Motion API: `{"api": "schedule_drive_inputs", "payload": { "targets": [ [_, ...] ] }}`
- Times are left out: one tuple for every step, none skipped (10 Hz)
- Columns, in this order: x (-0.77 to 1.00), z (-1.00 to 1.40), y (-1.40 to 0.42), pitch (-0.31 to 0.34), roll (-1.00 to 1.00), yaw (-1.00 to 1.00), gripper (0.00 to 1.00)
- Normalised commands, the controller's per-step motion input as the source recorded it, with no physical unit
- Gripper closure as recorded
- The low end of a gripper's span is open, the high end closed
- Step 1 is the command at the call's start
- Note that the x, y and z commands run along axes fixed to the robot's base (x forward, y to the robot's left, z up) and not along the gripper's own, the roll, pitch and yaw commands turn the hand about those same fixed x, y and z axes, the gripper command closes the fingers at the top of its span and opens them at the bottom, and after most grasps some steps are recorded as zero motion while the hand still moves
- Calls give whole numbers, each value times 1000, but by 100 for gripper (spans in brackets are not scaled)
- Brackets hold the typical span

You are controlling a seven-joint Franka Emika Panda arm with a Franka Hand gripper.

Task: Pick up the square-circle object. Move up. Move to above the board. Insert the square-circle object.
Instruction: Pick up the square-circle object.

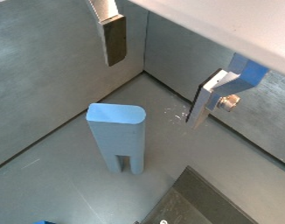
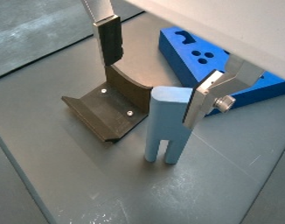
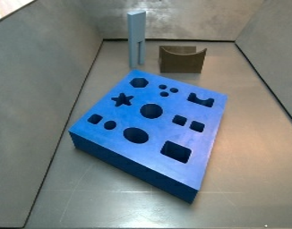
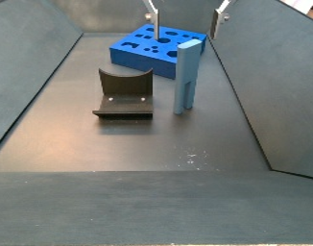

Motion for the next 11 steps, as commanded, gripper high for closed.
{"api": "schedule_drive_inputs", "payload": {
  "targets": [
    [0,0,0,0,-14,0,0],
    [0,0,0,0,-3,3,0],
    [-354,-117,-389,-14,-147,334,0],
    [-334,-31,-377,0,-103,540,0],
    [-183,-180,-286,27,-27,751,0],
    [-77,-240,-211,0,0,923,0],
    [-77,-94,-174,0,-41,914,0],
    [-54,0,-129,0,23,120,0],
    [0,0,0,0,-4,0,0],
    [169,-234,49,26,-71,431,0],
    [-29,-451,14,0,-79,974,0]
  ]
}}
